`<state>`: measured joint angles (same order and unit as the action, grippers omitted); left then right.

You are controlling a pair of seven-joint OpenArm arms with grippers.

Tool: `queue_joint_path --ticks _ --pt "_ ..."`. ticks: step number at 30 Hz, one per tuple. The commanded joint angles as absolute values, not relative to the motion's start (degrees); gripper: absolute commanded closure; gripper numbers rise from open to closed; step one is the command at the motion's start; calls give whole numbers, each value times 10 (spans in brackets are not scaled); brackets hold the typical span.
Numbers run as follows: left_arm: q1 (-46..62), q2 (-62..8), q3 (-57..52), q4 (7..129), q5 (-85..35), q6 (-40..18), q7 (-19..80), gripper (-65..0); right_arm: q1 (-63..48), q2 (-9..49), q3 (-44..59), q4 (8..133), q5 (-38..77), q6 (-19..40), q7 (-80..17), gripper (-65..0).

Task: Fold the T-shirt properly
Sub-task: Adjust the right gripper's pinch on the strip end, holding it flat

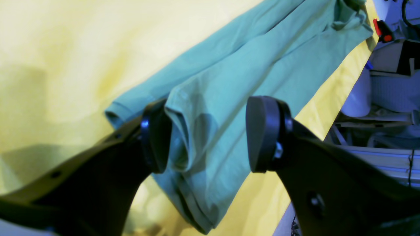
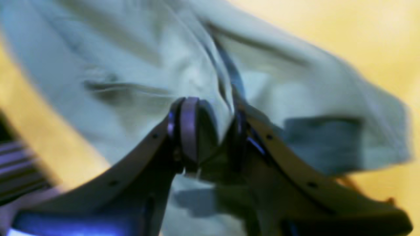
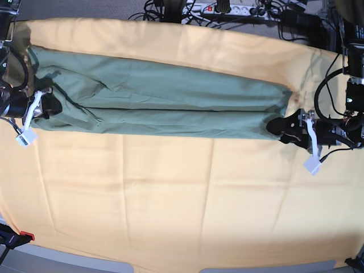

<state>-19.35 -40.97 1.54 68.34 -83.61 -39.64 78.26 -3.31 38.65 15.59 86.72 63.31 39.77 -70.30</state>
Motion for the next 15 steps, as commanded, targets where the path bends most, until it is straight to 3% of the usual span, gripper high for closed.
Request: queue_joint_path --ticks 1,6,15 --pt "-208 -421 10 691 -850 -400 778 -373 -22 402 162 875 628 400 -674 -161" --pt "-208 -421 10 691 -850 -400 778 -373 -19 401 162 875 617 400 -611 -161" --pt "-206 -421 10 691 -850 -400 778 -373 12 401 174 875 610 400 -617 -161"
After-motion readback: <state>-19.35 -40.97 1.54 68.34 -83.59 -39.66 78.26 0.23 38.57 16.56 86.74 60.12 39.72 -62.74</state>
